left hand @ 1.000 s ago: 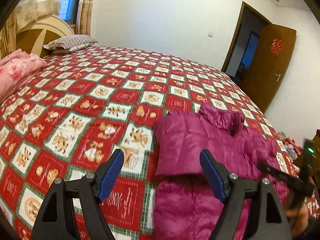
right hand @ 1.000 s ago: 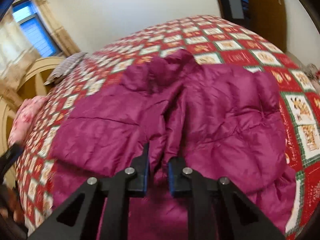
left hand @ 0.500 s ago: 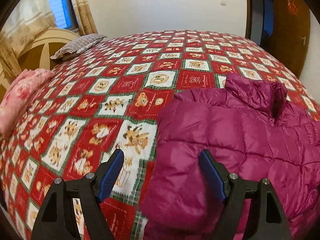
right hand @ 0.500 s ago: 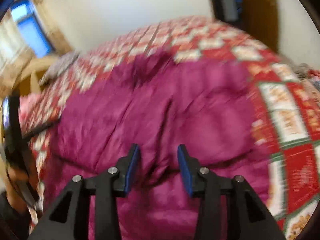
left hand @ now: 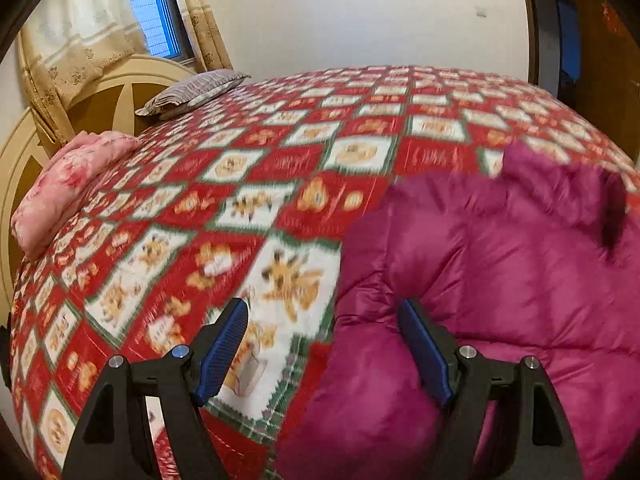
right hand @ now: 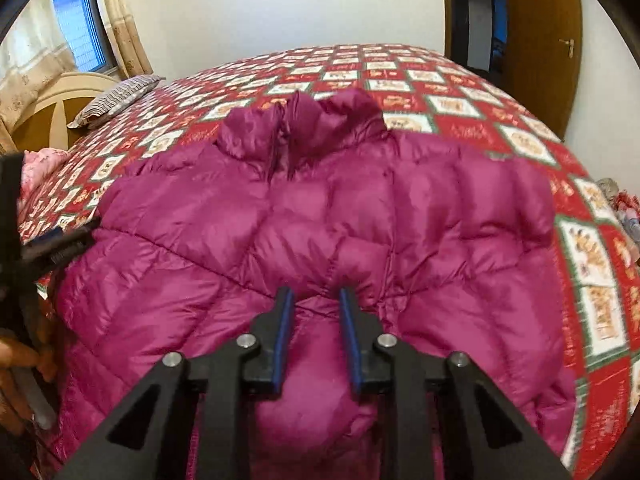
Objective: Fold large clothes
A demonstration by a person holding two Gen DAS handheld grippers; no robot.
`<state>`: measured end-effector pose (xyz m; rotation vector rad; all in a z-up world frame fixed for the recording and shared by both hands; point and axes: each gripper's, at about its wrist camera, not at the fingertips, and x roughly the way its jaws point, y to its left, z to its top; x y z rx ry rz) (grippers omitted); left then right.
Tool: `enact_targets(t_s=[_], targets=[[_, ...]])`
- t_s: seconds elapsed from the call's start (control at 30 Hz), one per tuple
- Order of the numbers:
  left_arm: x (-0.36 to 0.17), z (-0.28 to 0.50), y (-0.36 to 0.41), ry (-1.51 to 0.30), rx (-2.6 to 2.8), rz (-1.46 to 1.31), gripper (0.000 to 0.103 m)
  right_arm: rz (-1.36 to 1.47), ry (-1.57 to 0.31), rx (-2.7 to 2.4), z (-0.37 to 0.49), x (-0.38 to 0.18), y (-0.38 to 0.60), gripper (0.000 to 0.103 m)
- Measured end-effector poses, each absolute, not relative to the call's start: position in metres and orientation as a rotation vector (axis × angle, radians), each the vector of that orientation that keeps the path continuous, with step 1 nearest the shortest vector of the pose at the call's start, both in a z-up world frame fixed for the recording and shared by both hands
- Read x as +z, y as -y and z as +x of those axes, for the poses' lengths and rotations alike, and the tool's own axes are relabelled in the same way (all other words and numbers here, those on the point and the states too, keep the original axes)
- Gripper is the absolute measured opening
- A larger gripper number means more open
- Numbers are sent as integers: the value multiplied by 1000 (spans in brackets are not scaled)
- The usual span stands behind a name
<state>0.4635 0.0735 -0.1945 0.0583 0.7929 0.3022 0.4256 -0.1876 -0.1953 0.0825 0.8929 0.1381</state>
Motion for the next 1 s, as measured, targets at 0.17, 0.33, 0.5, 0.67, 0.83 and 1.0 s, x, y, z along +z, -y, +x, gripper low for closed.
enact_targets(t_s=[0.17, 0.33, 0.5, 0.67, 0.83, 1.0], targets=[[-204, 472, -73, -832, 325, 72, 86, 105, -889, 161, 425, -202, 194, 26], [-182, 463, -80, -805, 199, 43, 86, 128, -939, 185, 430, -180, 198, 34], [-125, 462, -87, -712, 109, 11, 86, 231, -881, 138, 476, -134, 217, 72], [-93, 493, -85, -726, 49, -18, 86, 273, -966, 57, 570, -122, 217, 73], [-94, 517, -68, -746, 23, 25, 86, 216, -1107, -31, 635, -145, 198, 75], [-105, 534, -59, -774, 9, 21, 86, 235, -1219, -58, 648, -174, 206, 70]])
